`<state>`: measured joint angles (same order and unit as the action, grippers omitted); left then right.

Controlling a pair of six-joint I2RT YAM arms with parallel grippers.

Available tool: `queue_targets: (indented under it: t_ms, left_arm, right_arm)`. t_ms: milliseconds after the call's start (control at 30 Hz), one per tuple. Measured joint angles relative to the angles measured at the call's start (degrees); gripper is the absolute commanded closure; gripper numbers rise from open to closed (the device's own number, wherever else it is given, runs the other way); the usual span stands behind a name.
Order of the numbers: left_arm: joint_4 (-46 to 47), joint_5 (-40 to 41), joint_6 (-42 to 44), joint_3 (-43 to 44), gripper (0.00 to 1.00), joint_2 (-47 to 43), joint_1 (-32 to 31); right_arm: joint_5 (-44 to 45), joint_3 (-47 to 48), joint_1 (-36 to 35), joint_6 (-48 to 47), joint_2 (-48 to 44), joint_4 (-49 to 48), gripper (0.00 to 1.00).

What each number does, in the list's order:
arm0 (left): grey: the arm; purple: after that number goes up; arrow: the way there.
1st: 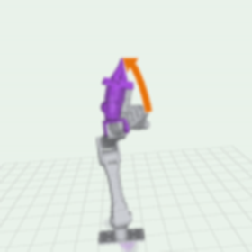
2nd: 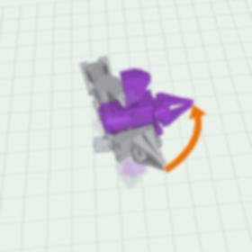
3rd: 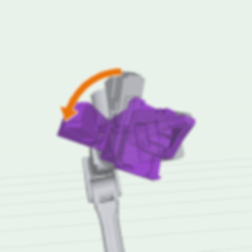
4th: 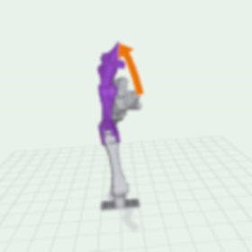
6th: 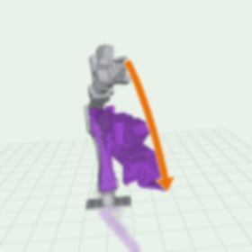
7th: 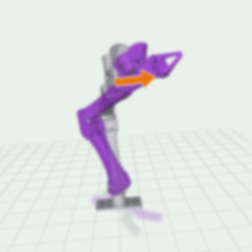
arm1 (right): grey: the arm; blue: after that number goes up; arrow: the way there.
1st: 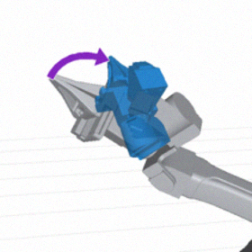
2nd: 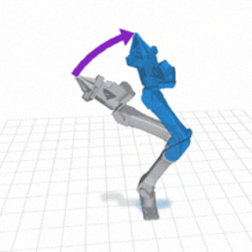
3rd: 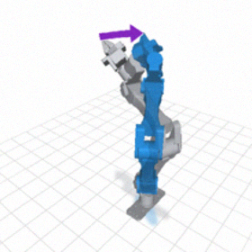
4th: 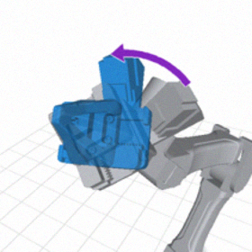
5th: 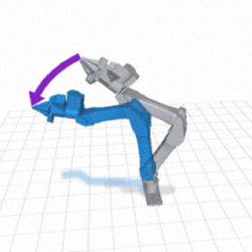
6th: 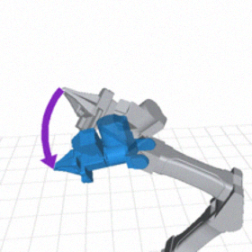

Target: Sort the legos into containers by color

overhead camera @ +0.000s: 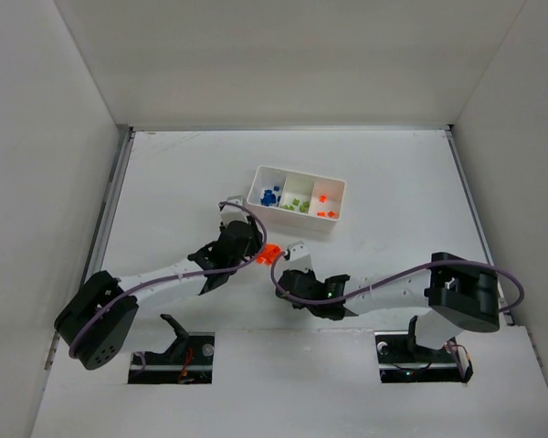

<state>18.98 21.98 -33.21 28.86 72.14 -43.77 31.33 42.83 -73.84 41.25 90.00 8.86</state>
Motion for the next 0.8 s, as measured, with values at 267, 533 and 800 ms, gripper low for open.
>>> queue_targets:
  t_ms: [267, 533, 800]
  left_arm:
    - [-1.1, 2.1, -2.3, -1.8, 0.65, -2.3, -4.1]
    - [-1.2, 4.3, -6.6, -2.2, 0.66, -3.1, -9.4]
    - [0.1, 6.7, -5.8, -1.8, 0.65, 1.2, -10.7]
  right_arm:
    - [-0.4, 0.5, 6.7, -4.7, -9.5, 2.2, 0.83]
    - [-5.3, 8.1, 27.6, -13.5, -13.1, -4.1, 0.83]
    - [-8.9, 14.9, 37.1, -17.6, -1.9, -7.4, 0.62]
